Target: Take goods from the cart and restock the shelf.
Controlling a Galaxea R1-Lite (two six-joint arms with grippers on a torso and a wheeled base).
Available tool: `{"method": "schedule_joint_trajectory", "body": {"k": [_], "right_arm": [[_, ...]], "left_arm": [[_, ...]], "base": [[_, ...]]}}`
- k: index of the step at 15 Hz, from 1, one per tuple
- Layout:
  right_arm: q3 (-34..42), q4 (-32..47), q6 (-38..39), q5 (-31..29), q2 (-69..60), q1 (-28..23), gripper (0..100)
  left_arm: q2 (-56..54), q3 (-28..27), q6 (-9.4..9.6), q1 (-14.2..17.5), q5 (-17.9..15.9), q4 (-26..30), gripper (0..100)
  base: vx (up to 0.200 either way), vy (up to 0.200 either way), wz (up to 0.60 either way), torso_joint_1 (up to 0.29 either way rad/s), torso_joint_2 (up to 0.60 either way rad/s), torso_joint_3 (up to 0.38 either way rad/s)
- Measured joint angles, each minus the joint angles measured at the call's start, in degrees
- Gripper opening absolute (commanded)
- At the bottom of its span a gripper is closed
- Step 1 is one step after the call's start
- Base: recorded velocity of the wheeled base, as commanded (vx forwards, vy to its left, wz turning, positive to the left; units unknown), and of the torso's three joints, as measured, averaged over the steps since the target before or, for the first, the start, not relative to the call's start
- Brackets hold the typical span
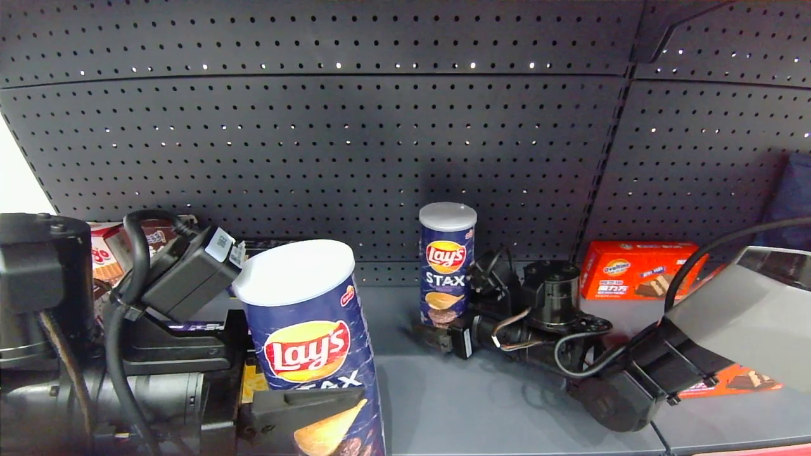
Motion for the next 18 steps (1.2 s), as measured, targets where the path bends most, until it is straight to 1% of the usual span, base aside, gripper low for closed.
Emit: {"method": "schedule_joint_trajectory", "body": {"k": [1, 2, 6, 13, 16, 18], "right_arm": [[0.0, 0.0, 0.0, 0.0, 0.4, 0.0, 100], [0.0, -0.7, 0.0, 0.2, 0.8, 0.0, 0], [0.7, -3.5, 0.0, 1.3, 1.9, 0.0, 0], [3.8, -3.2, 0.0, 1.2, -1.2, 0.3, 0], [7.0, -4.3, -0.3, 1.1, -5.9, 1.0, 0], [10.6, -8.1, -0.4, 1.1, -8.4, 1.3, 0]], "left_arm": [[0.0, 0.0, 0.00, 0.0, 0.0, 0.0, 0], [0.0, 0.1, 0.00, 0.0, 0.0, 0.0, 0], [0.0, 0.1, 0.00, 0.5, -0.1, 0.0, 0], [-0.1, 0.2, 0.00, 0.6, -0.1, 0.0, 0], [-0.2, 0.8, -0.02, 0.7, -0.1, 0.0, 0], [-0.2, 0.8, 0.00, 0.6, -0.1, 0.0, 0]], "base": [[0.000, 0.000, 0.00, 0.000, 0.00, 0.000], [0.000, 0.000, 0.00, 0.000, 0.00, 0.000], [0.000, 0.000, 0.00, 0.000, 0.00, 0.000], [0.000, 0.000, 0.00, 0.000, 0.00, 0.000], [0.000, 0.000, 0.00, 0.000, 0.00, 0.000], [0.000, 0.000, 0.00, 0.000, 0.00, 0.000]]}}
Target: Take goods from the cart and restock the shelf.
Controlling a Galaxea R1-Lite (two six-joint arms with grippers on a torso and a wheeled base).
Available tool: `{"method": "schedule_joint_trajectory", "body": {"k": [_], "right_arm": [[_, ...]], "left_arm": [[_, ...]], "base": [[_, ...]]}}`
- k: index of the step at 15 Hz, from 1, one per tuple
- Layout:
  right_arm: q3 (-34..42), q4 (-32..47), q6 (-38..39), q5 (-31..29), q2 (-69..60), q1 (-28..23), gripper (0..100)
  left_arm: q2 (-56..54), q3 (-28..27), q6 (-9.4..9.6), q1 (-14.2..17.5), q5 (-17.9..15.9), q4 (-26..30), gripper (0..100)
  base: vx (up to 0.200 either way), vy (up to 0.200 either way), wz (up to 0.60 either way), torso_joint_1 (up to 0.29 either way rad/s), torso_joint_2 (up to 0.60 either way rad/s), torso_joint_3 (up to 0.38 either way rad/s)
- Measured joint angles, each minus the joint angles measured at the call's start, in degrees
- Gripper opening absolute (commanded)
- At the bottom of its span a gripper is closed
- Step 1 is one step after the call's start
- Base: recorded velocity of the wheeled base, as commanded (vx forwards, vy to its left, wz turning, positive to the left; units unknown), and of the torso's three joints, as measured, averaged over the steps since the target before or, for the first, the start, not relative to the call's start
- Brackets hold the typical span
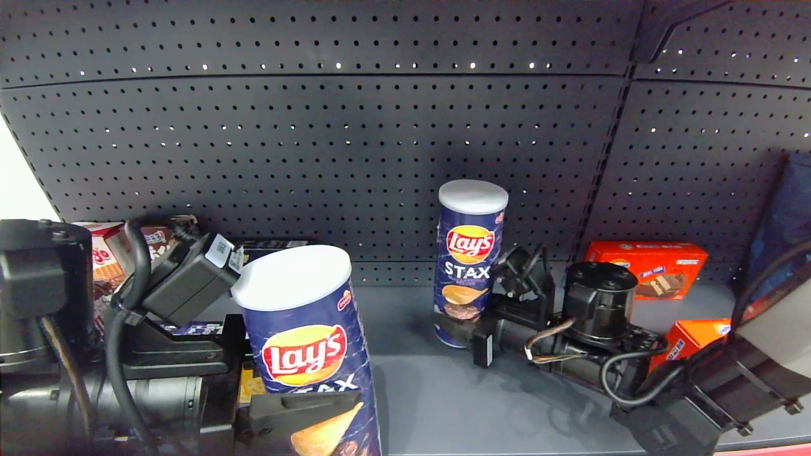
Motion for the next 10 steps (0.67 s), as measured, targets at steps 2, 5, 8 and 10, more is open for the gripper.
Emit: {"method": "schedule_joint_trajectory", "body": {"k": [2, 5, 8, 10], "right_arm": [[3.1, -3.0, 0.0, 0.0, -1.6, 0.6, 0], [8.6, -6.4, 0.0, -0.1, -3.3, 2.4, 0], [13.9, -9.4, 0.1, -0.2, -4.3, 3.9, 0], [16.7, -10.8, 0.1, -0.4, -4.6, 4.8, 0]], "left_arm": [[0.0, -0.3, 0.00, -0.1, 0.0, 0.0, 0], [0.0, -0.5, -0.02, -0.1, 0.0, 0.0, 0], [0.0, -0.5, -0.05, 0.0, 0.1, 0.0, 0], [0.1, -0.5, -0.05, 0.0, 0.1, 0.0, 0]], "base": [[0.000, 0.000, 0.00, 0.000, 0.00, 0.000], [0.000, 0.000, 0.00, 0.000, 0.00, 0.000], [0.000, 0.000, 0.00, 0.000, 0.00, 0.000], [0.000, 0.000, 0.00, 0.000, 0.00, 0.000]]}}
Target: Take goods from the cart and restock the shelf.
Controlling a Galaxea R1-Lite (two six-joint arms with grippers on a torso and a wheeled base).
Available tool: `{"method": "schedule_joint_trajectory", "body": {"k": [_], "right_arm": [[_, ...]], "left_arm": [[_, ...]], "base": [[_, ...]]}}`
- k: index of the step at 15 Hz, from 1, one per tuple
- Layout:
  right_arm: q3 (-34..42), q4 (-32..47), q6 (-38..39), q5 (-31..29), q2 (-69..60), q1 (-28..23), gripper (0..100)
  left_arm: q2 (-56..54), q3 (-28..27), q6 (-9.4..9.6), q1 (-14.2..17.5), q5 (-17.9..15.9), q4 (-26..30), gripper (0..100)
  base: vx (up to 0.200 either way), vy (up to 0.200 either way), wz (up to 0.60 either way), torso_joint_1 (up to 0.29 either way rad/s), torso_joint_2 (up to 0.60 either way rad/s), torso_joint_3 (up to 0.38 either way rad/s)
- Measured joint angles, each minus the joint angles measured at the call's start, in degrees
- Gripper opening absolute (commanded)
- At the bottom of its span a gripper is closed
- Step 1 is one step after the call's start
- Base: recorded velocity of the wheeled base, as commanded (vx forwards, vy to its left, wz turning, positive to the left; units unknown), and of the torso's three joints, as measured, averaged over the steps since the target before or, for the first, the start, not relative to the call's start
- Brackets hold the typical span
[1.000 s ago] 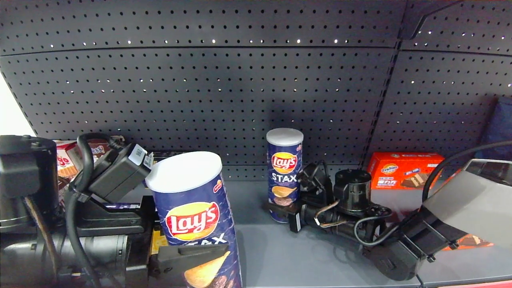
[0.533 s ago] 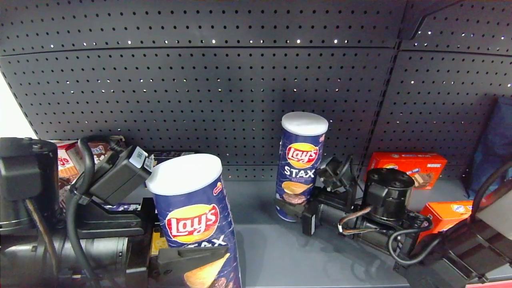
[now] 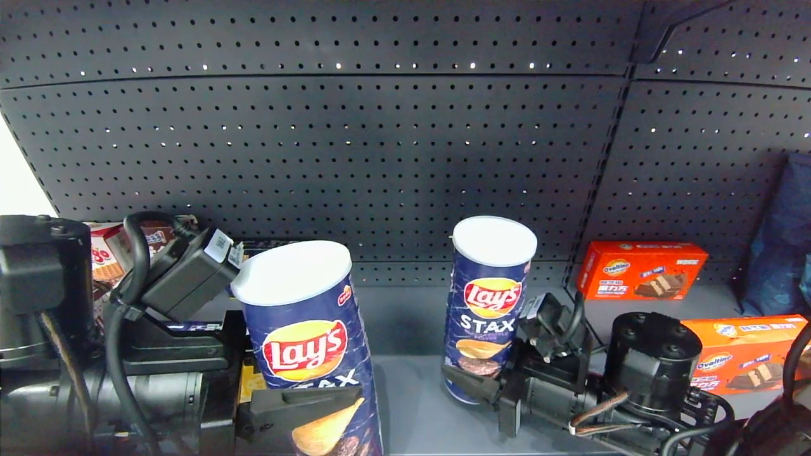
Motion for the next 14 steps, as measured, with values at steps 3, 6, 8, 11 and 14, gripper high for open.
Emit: {"method": "schedule_joint_trajectory", "body": {"k": [3, 6, 8, 11, 14], "right_arm": [[3.7, -2.3, 0.2, -0.1, 0.0, 0.9, 0], [6.1, -4.5, 0.3, -0.1, 0.7, 1.1, 0], [6.4, -4.8, 0.3, -0.1, 1.4, 1.1, 0], [6.3, -5.8, 0.3, -0.1, 2.7, 1.1, 0], [5.9, -6.7, 0.3, -0.1, 4.0, 1.1, 0]], "left_arm": [[0.1, -0.1, 0.05, 0.0, 0.0, -0.1, 0], [0.1, -0.1, 0.00, 0.0, 0.0, -0.1, 0], [0.1, 0.0, 0.02, 0.0, 0.0, -0.1, 0], [0.1, 0.1, 0.05, 0.0, -0.1, -0.1, 0], [0.1, 0.2, 0.02, 0.0, -0.1, -0.1, 0]], "base": [[0.000, 0.000, 0.00, 0.000, 0.00, 0.000], [0.000, 0.000, 0.00, 0.000, 0.00, 0.000], [0.000, 0.000, 0.00, 0.000, 0.00, 0.000], [0.000, 0.000, 0.00, 0.000, 0.00, 0.000], [0.000, 0.000, 0.00, 0.000, 0.00, 0.000]]}}
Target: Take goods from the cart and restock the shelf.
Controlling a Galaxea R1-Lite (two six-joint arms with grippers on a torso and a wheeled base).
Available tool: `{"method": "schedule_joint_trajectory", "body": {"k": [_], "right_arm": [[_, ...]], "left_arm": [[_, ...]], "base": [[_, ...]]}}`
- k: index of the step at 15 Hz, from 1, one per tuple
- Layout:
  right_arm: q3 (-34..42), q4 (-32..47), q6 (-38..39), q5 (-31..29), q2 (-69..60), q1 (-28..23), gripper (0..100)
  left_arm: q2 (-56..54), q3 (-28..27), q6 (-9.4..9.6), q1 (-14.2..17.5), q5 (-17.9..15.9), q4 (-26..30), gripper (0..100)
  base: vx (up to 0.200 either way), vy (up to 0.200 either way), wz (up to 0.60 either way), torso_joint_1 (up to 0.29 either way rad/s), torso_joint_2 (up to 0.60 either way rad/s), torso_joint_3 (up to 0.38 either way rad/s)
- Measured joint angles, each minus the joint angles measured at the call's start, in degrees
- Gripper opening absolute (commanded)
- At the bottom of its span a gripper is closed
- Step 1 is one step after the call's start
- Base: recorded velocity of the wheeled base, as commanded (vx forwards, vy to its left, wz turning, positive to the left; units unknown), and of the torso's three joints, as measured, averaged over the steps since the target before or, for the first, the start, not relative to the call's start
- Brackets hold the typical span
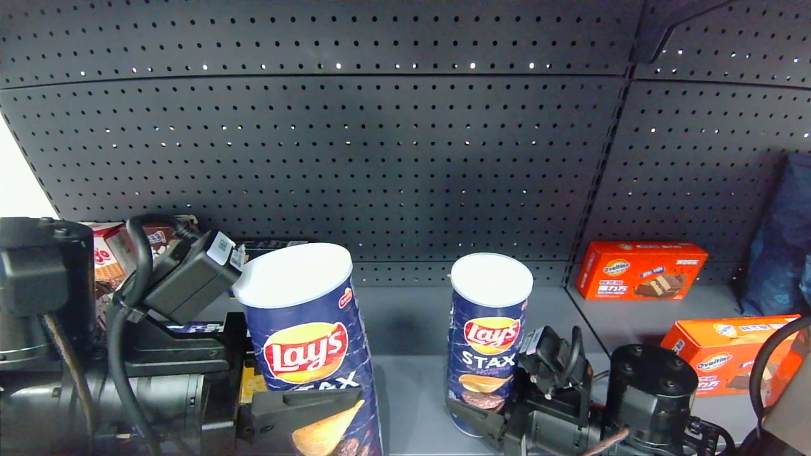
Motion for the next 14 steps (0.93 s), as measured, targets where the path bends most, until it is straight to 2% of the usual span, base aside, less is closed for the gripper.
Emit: {"method": "schedule_joint_trajectory", "body": {"k": [3, 4, 9, 14], "right_arm": [[-1.1, -0.1, -0.1, 0.0, 1.1, 0.0, 0], [-1.2, -0.2, -0.1, -0.1, 1.3, 0.0, 100], [-0.4, -0.2, -0.3, -2.1, 1.2, -0.4, 100], [3.6, -1.3, -0.4, -1.9, -4.4, -2.2, 100]], "left_arm": [[0.0, 0.1, 0.00, 0.0, 0.0, 0.0, 0], [0.0, 0.1, -0.02, 0.0, 0.0, 0.0, 0], [0.0, 0.4, 0.00, 0.0, -0.1, 0.0, 0], [-0.1, 0.3, 0.02, 0.0, -0.1, 0.1, 0]], "base": [[0.000, 0.000, 0.00, 0.000, 0.00, 0.000], [0.000, 0.000, 0.00, 0.000, 0.00, 0.000], [0.000, 0.000, 0.00, 0.000, 0.00, 0.000], [0.000, 0.000, 0.00, 0.000, 0.00, 0.000]]}}
